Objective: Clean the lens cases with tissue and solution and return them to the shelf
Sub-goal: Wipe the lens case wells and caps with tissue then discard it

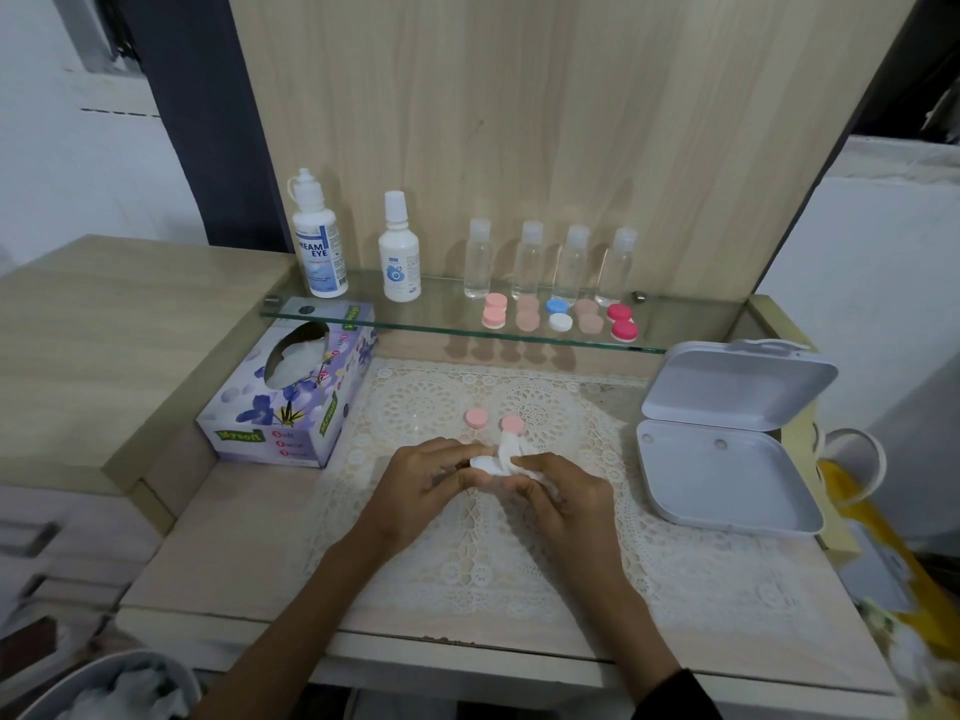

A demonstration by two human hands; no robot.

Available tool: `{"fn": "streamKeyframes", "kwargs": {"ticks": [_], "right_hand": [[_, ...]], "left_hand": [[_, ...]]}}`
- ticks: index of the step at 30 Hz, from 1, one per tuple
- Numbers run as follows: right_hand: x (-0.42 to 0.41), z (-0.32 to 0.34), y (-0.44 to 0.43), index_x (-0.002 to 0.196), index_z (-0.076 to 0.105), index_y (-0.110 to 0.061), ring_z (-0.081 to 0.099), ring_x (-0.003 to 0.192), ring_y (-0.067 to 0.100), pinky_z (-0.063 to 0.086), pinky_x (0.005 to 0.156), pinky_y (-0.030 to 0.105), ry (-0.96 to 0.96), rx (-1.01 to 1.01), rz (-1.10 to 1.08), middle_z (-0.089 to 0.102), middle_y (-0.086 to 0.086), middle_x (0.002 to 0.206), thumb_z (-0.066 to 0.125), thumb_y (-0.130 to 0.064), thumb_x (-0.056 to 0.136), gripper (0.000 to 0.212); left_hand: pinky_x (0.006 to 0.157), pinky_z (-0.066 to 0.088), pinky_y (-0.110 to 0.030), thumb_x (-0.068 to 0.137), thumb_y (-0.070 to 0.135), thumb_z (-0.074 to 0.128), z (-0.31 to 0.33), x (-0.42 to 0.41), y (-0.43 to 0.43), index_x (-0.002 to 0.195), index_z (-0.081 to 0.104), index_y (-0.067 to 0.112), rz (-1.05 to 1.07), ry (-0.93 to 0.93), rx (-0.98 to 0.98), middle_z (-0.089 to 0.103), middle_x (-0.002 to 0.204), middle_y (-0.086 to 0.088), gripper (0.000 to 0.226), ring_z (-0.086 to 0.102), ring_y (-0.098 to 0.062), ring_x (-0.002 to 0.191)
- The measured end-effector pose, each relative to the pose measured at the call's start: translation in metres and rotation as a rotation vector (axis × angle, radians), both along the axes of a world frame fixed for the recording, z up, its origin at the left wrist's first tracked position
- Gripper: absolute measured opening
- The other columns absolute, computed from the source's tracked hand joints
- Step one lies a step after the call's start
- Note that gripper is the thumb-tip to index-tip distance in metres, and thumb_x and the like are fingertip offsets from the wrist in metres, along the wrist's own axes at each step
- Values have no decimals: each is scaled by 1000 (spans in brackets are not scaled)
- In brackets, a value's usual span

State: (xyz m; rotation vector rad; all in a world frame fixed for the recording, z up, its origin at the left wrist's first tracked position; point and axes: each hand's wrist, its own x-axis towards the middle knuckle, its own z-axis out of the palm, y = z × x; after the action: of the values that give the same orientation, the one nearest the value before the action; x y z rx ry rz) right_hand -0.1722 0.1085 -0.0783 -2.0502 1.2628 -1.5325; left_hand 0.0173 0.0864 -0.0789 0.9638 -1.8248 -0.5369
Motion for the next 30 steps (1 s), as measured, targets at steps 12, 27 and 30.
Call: {"fn": "streamKeyframes", "kwargs": {"ticks": [12,27,30], "right_hand": [[3,4,-2,78,64,-12,52,57,10,39,49,27,-404,374,133,59,7,64,64,-10,92,14],[1,7,-1,101,62,-25,61,85,7,47,69,28,-100,197,-50,64,-13,94,51,-34,95,16],[4,6,0,105,64,-26,61,86,5,45,69,22,-3,211,7,62,-15,99,52,-45,91,27]], "left_hand": [[84,47,-19,90,21,63,10,-6,9,129,56,15,-69,-106,-97,61,110,8,40,60,-8,95],[74,51,-13,76,27,75,7,-4,7,108,69,20,39,93,59,71,94,20,33,68,-1,81],[73,53,-16,75,18,73,8,-5,6,104,69,23,32,214,162,73,89,13,31,70,-7,80]]}}
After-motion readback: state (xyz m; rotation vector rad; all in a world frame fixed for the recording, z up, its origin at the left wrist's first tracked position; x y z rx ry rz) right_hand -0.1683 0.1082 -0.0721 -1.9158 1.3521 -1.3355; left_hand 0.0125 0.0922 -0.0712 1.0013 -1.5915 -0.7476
